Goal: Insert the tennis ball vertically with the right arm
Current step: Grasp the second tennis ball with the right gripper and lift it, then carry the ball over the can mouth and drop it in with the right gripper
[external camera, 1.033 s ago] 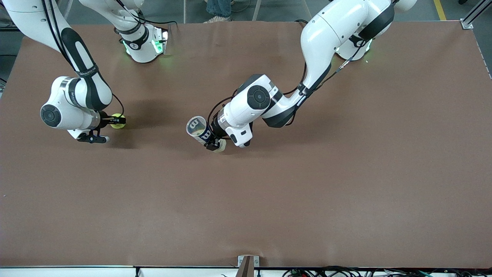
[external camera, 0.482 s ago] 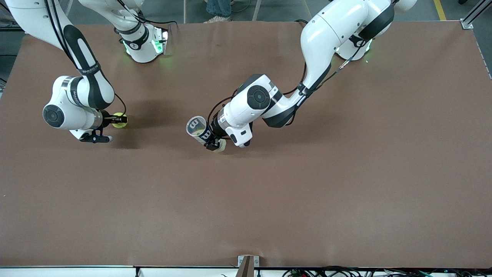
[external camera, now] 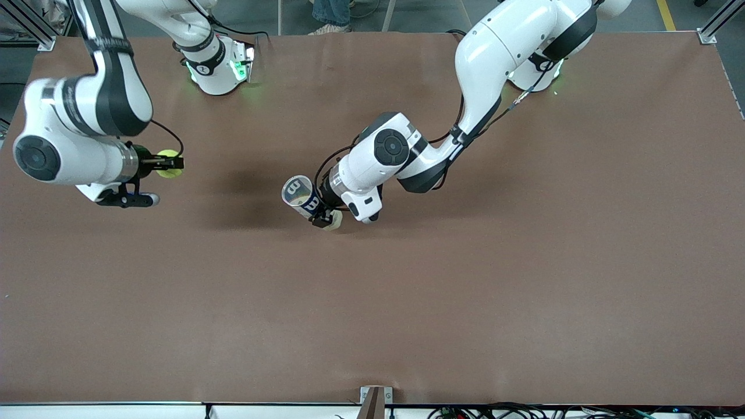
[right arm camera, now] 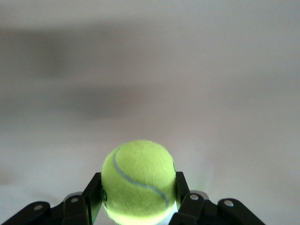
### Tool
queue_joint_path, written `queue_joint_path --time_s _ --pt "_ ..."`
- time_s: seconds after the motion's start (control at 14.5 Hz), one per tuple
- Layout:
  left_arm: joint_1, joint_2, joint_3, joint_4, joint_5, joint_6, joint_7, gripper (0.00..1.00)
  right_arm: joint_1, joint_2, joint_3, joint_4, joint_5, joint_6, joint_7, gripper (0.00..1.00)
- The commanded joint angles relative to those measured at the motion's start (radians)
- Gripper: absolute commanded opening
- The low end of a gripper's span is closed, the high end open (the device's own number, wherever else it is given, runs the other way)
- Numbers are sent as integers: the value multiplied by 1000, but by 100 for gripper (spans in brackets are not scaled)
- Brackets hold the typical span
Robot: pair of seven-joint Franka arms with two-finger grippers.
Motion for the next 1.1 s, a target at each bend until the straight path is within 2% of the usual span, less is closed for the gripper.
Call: queue_joint_path --time_s 0.0,0.21,0.41,0.69,1.03 --pt "-4 4 0 14 -21 6 15 75 73 24 -5 138 72 -94 132 35" --pt "-4 4 0 14 -21 6 15 75 170 30 -5 204 158 -79 311 35" --pt "-1 4 0 14 -21 6 17 75 231 33 -5 230 240 11 416 34" --pt "-1 4 0 14 -21 6 17 75 339 111 -6 279 244 125 566 34" --pt "2 3 0 14 -21 6 17 75 377 210 -6 353 244 183 626 33"
